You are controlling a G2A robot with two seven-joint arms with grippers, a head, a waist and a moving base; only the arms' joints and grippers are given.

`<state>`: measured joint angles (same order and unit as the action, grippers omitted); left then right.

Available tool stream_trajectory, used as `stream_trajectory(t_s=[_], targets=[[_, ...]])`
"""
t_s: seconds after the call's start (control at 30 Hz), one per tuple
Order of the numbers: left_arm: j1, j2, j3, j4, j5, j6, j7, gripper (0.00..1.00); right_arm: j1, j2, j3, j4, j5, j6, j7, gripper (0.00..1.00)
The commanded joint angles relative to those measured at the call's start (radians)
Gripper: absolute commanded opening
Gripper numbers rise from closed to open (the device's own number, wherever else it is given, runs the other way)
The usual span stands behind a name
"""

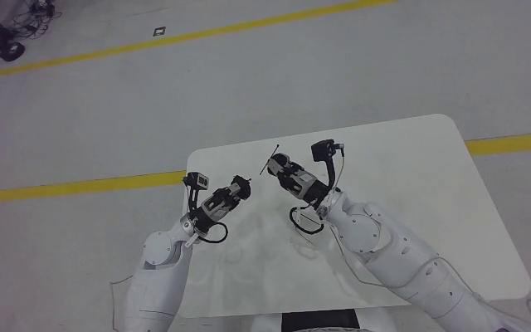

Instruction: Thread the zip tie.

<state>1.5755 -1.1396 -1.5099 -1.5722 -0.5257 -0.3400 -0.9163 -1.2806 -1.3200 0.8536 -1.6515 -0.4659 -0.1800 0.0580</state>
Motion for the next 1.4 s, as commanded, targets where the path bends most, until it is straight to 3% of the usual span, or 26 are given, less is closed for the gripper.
stream_trajectory(t_s=[0.0,0.3,0.73,1.37], targets=[[0.0,0.0,0.0,0.0,0.0,0.0,0.0,0.0,-0.005,-0.002,-0.006,-0.005,-0.019,0.001,-0.006,0.0],[0.0,0.0,0.0,0.0,0.0,0.0,0.0,0.0,-0.013,-0.017,-0.034,-0.01,-0.046,-0.003,-0.042,0.0],[0.0,0.0,0.0,0.0,0.0,0.0,0.0,0.0,0.017,-0.047,-0.074,0.033,-0.093,0.047,-0.077,0.0],[0.0,0.0,0.0,0.0,0.0,0.0,0.0,0.0,0.003,-0.062,-0.044,0.037,-0.116,0.035,-0.083,0.0]])
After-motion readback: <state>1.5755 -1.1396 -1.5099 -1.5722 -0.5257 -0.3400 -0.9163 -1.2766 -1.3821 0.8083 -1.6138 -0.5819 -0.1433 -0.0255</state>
